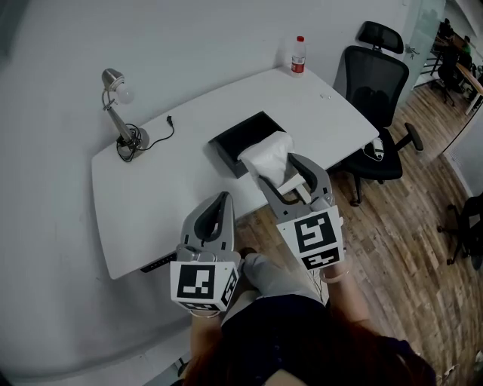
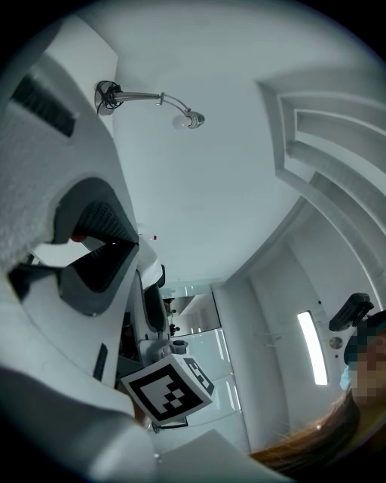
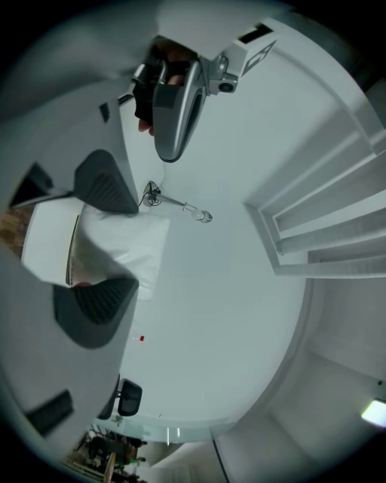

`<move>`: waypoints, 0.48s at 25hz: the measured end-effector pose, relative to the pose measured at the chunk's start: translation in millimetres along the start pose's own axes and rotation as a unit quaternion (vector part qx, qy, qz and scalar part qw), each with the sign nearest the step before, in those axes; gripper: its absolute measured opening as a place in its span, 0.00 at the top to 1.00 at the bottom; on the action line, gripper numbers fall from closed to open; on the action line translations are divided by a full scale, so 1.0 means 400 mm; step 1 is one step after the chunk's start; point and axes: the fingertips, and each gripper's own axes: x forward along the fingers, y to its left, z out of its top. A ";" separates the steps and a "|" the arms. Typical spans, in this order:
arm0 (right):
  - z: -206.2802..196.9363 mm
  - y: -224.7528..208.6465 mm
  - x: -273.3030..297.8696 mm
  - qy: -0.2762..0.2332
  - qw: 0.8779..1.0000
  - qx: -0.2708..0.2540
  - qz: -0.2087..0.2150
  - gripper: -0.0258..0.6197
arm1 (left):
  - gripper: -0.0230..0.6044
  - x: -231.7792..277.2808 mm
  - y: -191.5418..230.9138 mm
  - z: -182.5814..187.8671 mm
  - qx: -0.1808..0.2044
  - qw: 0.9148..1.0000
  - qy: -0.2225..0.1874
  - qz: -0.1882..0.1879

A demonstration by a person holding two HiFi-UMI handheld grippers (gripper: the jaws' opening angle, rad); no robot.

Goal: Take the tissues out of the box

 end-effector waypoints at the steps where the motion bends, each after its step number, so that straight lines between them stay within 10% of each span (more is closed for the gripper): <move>1: 0.004 0.003 -0.008 -0.003 1.000 -0.001 -0.001 0.52 | 0.92 -0.005 -0.005 0.002 0.000 1.000 -0.001 0.000; 12: 0.036 0.026 -0.090 -0.031 0.999 -0.009 -0.013 0.52 | 0.92 -0.041 -0.039 0.018 0.003 1.000 -0.015 0.000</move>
